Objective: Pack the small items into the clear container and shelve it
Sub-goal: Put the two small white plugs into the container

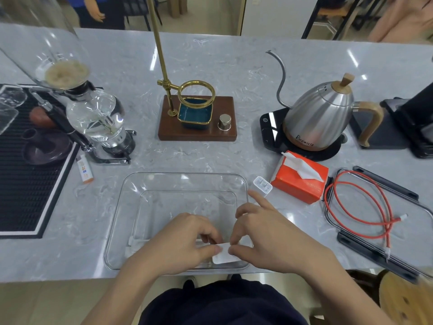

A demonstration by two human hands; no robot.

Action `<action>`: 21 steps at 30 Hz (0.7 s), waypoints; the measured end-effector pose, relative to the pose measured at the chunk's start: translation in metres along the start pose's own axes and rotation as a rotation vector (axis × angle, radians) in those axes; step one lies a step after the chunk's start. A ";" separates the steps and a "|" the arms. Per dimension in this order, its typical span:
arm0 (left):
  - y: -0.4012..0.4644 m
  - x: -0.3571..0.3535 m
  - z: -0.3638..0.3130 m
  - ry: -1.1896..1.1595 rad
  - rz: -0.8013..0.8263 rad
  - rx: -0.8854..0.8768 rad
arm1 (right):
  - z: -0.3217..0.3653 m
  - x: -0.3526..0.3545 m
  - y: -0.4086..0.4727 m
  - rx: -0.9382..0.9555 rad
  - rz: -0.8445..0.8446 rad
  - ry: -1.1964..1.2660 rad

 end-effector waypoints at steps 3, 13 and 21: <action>0.001 0.000 0.000 -0.016 0.000 -0.010 | 0.001 -0.001 0.001 -0.005 -0.004 -0.020; 0.003 0.001 0.001 -0.051 -0.026 -0.010 | 0.001 -0.003 0.002 0.008 0.013 -0.024; 0.003 0.005 -0.005 -0.073 -0.103 -0.022 | -0.007 -0.003 -0.002 0.030 -0.085 0.109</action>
Point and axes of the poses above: each hand's wrist, its own y-axis towards the middle knuckle, its own x-axis out of the back of the hand, z = x × y, the point moved 4 cm from there along y, towards the middle knuckle, and after that the axes turned 12 degrees about -y, right-handed, at the moved point
